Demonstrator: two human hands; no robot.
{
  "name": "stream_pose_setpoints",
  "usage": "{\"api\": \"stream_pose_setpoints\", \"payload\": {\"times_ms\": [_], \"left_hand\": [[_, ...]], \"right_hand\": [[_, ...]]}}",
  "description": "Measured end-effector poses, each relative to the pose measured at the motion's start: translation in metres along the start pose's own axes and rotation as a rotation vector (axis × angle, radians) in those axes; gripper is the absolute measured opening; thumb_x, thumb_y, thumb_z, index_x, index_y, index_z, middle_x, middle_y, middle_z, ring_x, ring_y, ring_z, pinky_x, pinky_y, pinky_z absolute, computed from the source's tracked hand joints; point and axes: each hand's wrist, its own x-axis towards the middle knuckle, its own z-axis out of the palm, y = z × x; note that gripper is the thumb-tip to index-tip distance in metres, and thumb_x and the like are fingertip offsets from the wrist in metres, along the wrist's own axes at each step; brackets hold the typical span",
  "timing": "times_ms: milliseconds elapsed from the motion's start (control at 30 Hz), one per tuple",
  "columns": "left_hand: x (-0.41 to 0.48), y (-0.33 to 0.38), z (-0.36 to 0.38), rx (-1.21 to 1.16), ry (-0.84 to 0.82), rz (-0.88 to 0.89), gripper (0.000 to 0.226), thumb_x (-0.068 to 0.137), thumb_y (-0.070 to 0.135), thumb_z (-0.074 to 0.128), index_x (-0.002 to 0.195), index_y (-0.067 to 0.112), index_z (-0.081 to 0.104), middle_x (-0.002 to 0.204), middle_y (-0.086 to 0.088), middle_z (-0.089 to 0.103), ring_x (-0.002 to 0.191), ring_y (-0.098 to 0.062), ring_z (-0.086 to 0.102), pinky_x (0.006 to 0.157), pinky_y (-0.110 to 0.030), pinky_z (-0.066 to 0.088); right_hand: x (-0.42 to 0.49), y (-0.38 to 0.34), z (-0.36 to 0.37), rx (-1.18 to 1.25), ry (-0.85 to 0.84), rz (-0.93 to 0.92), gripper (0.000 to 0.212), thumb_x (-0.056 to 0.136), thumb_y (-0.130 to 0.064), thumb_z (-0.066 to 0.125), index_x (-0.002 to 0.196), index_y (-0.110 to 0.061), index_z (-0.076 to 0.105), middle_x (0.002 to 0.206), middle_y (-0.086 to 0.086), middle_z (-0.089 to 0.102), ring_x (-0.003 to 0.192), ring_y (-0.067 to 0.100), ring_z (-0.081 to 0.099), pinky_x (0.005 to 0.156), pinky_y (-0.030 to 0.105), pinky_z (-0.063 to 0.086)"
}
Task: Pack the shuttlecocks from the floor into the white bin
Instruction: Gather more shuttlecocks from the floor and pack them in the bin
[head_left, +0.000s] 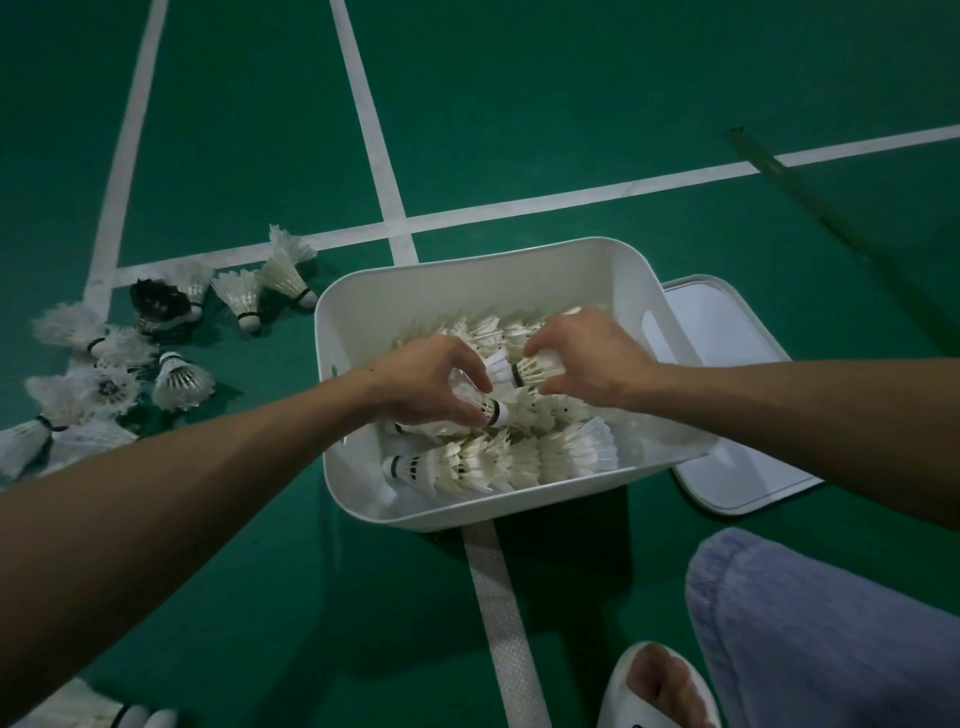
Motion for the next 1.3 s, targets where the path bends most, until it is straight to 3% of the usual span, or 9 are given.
{"api": "stream_pose_setpoints", "payload": {"times_ms": [200,333,467,533,633,933,1100,1233,1300], "left_hand": [[-0.001,0.002,-0.001,0.002,0.006,-0.007,0.035,0.079,0.032,0.075,0.112,0.022,0.068,0.136,0.003,0.051,0.096,-0.009,0.047,0.084,-0.027,0.038],[-0.003,0.004,-0.001,-0.001,0.006,-0.008,0.035,0.079,0.031,0.075,0.112,0.022,0.068,0.135,0.003,0.051,0.094,-0.009,0.048,0.082,-0.026,0.038],[-0.003,0.004,-0.001,0.014,0.003,-0.010,0.034,0.079,0.033,0.075,0.111,0.022,0.068,0.136,0.003,0.051,0.106,-0.013,0.051,0.090,-0.028,0.041],[-0.003,0.004,-0.001,0.017,0.003,-0.013,0.034,0.079,0.033,0.075,0.111,0.022,0.069,0.136,0.002,0.052,0.107,-0.012,0.050,0.092,-0.028,0.041],[-0.003,0.006,-0.003,0.009,0.005,-0.020,0.034,0.079,0.033,0.075,0.111,0.023,0.068,0.134,0.003,0.053,0.098,-0.009,0.049,0.085,-0.026,0.038],[-0.002,0.010,-0.010,-0.080,-0.016,-0.048,0.033,0.079,0.030,0.074,0.111,0.021,0.067,0.136,-0.001,0.053,0.111,-0.015,0.051,0.095,-0.032,0.037],[-0.001,0.012,-0.011,-0.076,-0.022,-0.020,0.034,0.078,0.033,0.075,0.110,0.023,0.068,0.132,0.002,0.056,0.097,-0.010,0.052,0.088,-0.030,0.040],[-0.001,0.016,-0.016,-0.103,-0.082,0.031,0.037,0.078,0.033,0.075,0.113,0.028,0.066,0.133,0.008,0.056,0.109,-0.010,0.054,0.100,-0.033,0.041],[0.002,0.021,-0.015,-0.055,-0.129,0.061,0.040,0.080,0.034,0.073,0.118,0.029,0.064,0.136,0.011,0.053,0.114,-0.008,0.051,0.098,-0.029,0.038]], "right_hand": [[0.003,-0.011,0.008,0.150,-0.048,0.030,0.052,0.074,-0.027,0.081,0.121,-0.022,0.059,0.137,0.001,0.052,0.126,0.020,0.044,0.107,0.037,0.034],[0.003,-0.019,0.012,0.294,-0.110,0.075,0.064,0.073,-0.011,0.079,0.129,-0.023,0.050,0.137,-0.002,0.048,0.123,0.016,0.045,0.098,0.033,0.045],[0.000,-0.017,0.011,0.590,-0.120,0.167,0.064,0.076,0.011,0.059,0.130,-0.020,0.044,0.135,0.000,0.047,0.101,0.013,0.056,0.073,0.025,0.055],[0.001,-0.021,0.013,0.697,-0.094,0.195,0.062,0.076,0.017,0.053,0.126,-0.020,0.044,0.129,0.001,0.047,0.088,0.009,0.052,0.052,0.014,0.046],[0.006,-0.026,0.019,0.755,-0.083,0.223,0.061,0.078,0.019,0.053,0.123,-0.020,0.043,0.124,0.001,0.046,0.081,0.009,0.047,0.042,0.009,0.037],[0.004,-0.007,0.011,0.819,-0.036,0.261,0.054,0.073,0.022,0.046,0.110,-0.018,0.042,0.121,0.005,0.047,0.086,0.013,0.050,0.046,0.016,0.037],[0.002,-0.018,0.021,0.824,-0.079,0.201,0.059,0.076,0.024,0.047,0.114,-0.021,0.042,0.124,-0.001,0.046,0.089,0.012,0.053,0.048,0.018,0.045],[0.007,-0.010,0.020,0.853,-0.029,0.186,0.060,0.075,0.022,0.057,0.109,-0.026,0.043,0.119,-0.003,0.047,0.107,0.019,0.054,0.081,0.044,0.057],[0.007,-0.007,0.022,0.869,-0.042,0.170,0.057,0.077,0.019,0.060,0.109,-0.026,0.043,0.120,0.000,0.047,0.099,0.021,0.057,0.078,0.041,0.058]]}}
